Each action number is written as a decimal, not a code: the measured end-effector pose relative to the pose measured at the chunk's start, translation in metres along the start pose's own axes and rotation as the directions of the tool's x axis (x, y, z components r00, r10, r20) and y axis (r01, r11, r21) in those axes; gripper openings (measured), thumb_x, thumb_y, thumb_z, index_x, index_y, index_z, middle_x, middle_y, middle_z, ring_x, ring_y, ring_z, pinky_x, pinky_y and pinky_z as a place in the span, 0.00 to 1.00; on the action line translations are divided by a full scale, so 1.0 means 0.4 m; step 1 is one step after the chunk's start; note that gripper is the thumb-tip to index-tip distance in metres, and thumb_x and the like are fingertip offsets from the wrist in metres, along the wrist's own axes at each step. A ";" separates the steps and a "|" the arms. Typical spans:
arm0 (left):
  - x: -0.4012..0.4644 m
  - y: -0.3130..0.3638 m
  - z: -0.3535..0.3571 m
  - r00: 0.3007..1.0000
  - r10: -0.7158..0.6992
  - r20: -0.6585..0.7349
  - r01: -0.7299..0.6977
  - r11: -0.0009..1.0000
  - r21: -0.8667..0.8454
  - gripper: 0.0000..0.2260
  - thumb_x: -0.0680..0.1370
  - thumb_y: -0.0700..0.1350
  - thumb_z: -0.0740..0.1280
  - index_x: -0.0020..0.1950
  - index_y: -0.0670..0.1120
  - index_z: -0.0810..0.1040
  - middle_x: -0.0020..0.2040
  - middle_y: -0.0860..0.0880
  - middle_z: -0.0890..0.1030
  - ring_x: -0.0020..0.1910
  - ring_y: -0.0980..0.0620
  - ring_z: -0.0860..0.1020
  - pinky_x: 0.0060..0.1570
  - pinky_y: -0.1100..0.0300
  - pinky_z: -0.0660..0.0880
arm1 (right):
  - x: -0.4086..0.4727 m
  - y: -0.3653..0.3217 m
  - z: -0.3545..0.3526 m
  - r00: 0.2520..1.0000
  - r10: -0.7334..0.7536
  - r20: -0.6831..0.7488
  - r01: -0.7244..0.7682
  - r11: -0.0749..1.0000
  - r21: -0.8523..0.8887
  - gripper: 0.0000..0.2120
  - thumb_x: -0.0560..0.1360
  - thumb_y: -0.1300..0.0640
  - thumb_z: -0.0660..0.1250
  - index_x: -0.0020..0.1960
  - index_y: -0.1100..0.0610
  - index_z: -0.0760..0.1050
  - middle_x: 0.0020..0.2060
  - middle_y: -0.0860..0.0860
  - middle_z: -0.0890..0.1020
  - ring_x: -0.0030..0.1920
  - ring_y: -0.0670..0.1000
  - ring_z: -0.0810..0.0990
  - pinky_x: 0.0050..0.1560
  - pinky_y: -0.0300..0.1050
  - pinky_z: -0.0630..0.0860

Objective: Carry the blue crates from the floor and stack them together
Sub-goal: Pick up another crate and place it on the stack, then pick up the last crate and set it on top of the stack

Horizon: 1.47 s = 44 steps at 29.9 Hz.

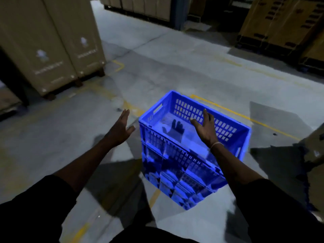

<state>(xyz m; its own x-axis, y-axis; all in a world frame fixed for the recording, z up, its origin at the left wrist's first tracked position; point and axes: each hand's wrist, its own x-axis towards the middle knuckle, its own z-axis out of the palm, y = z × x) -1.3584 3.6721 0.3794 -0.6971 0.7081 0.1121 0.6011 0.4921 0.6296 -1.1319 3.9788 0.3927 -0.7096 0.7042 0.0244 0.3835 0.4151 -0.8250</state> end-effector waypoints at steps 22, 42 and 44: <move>-0.861 -0.170 -0.273 0.694 -0.618 -0.371 0.464 0.777 -0.427 0.38 0.77 0.66 0.64 0.81 0.60 0.48 0.82 0.57 0.51 0.76 0.53 0.64 0.72 0.44 0.68 | -0.256 -0.397 0.543 0.785 -0.345 0.514 0.318 0.937 0.145 0.39 0.79 0.39 0.65 0.82 0.53 0.54 0.77 0.55 0.61 0.75 0.57 0.64 0.74 0.50 0.62; -2.090 -0.200 -0.496 0.181 -0.791 -0.585 0.450 0.595 -0.665 0.31 0.82 0.58 0.63 0.81 0.61 0.51 0.82 0.56 0.54 0.74 0.54 0.68 0.65 0.56 0.72 | -1.307 -0.815 1.119 0.265 -0.541 0.798 0.480 0.792 0.378 0.41 0.77 0.34 0.63 0.82 0.51 0.53 0.78 0.54 0.60 0.77 0.55 0.61 0.75 0.59 0.62; -2.221 -0.191 -0.499 0.113 -0.796 -0.595 0.434 0.578 -0.691 0.32 0.81 0.58 0.63 0.81 0.61 0.51 0.82 0.55 0.55 0.74 0.53 0.68 0.63 0.56 0.73 | -1.436 -0.843 1.168 0.206 -0.534 0.820 0.473 0.788 0.395 0.40 0.77 0.36 0.64 0.82 0.52 0.54 0.77 0.54 0.62 0.77 0.56 0.63 0.75 0.57 0.63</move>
<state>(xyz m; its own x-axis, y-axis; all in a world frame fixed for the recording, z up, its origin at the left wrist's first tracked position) -0.8632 2.9044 0.3851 -0.7895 -0.6129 -0.0309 -0.2247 0.2419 0.9439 -1.1300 3.1652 0.3931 -0.8357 -0.5490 -0.0169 -0.2666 0.4324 -0.8614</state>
